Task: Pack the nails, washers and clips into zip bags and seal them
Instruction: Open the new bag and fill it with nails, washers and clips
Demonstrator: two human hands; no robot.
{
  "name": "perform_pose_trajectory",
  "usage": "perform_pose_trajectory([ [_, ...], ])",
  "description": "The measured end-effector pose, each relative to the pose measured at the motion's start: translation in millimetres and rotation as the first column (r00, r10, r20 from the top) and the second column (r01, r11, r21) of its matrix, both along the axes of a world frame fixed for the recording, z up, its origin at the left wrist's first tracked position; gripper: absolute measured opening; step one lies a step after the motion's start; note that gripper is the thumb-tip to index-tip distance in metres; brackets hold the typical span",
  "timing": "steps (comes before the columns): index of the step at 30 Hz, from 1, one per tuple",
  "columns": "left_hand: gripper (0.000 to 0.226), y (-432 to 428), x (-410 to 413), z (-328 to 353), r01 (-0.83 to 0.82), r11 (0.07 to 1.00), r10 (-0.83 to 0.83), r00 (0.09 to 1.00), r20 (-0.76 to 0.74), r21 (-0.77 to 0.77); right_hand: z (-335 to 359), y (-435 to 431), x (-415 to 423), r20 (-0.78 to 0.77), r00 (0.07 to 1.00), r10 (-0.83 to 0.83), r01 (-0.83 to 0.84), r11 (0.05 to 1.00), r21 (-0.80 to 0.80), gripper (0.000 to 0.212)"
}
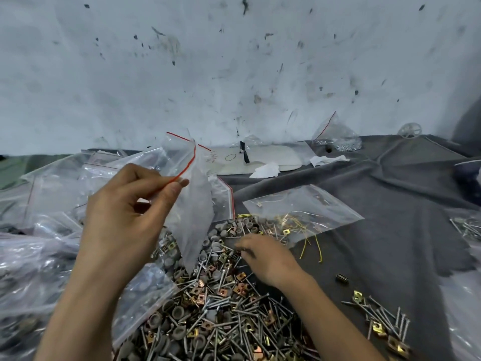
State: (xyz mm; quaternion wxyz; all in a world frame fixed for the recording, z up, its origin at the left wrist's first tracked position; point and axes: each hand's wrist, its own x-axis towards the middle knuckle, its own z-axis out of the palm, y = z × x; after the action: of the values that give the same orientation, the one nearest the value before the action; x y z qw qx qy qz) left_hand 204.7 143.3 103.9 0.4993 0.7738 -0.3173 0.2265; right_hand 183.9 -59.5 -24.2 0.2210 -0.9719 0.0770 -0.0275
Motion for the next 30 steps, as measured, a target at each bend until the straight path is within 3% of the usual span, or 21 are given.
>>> perform_pose_trajectory([
  [5, 0.022, 1.4, -0.7, 0.8, 0.026, 0.999, -0.025, 0.998, -0.056, 0.028, 1.1, 7.1, 1.3, -0.007, 0.988, -0.156, 0.156, 0.987, -0.044, 0.012],
  [7, 0.022, 1.9, -1.5, 1.9, 0.038, 0.999, -0.036, 0.998, -0.054, 0.036, 2.1, 2.8, 0.7, -0.027, 0.985, -0.168, 0.169, 0.984, 0.061, 0.006],
  [9, 0.025, 2.1, -2.4, 2.6, 0.076, 0.996, -0.072, 0.995, -0.064, 0.053, 4.0, -3.3, -1.3, -0.013, 0.983, -0.181, 0.180, 0.969, 0.170, 0.017],
  [12, 0.021, 2.6, -2.5, 1.4, 0.130, 0.984, -0.123, 0.990, -0.064, 0.122, 21.0, -12.0, -7.6, 0.077, 0.976, -0.203, 0.166, 0.926, 0.340, 0.016],
  [14, 0.012, 3.0, 0.0, -0.3, 0.155, 0.975, -0.150, 0.988, -0.046, 0.159, 41.1, -16.9, -15.7, 0.135, 0.966, -0.221, 0.108, 0.818, 0.565, 0.016],
  [15, 0.018, 2.8, 0.6, -0.7, 0.154, 0.971, -0.152, 0.988, -0.027, 0.183, 52.4, -19.2, -21.3, 0.164, 0.961, -0.224, 0.057, 0.738, 0.673, 0.016],
  [18, 0.021, 0.9, 0.5, -1.2, 0.156, 0.956, -0.163, 0.987, 0.010, 0.248, 83.5, -22.9, -39.4, 0.309, 0.928, -0.211, -0.155, 0.536, 0.830, 0.015],
  [21, 0.012, -1.8, -0.1, -2.1, 0.131, 0.943, -0.157, 0.985, 0.064, 0.306, 106.3, -25.3, -57.2, 0.468, 0.860, -0.203, -0.333, 0.472, 0.817, 0.019],
  [25, 0.009, -11.7, -6.7, -1.7, 0.117, 0.926, -0.186, 0.969, 0.164, 0.358, 122.9, -25.1, -72.4, 0.620, 0.769, -0.157, -0.449, 0.557, 0.699, 0.017],
  [30, 0.012, -26.2, -20.8, -3.0, 0.199, 0.927, -0.272, 0.941, 0.201, 0.319, 127.6, -22.9, -77.1, 0.709, 0.702, -0.067, -0.558, 0.567, 0.607, 0.018],
])
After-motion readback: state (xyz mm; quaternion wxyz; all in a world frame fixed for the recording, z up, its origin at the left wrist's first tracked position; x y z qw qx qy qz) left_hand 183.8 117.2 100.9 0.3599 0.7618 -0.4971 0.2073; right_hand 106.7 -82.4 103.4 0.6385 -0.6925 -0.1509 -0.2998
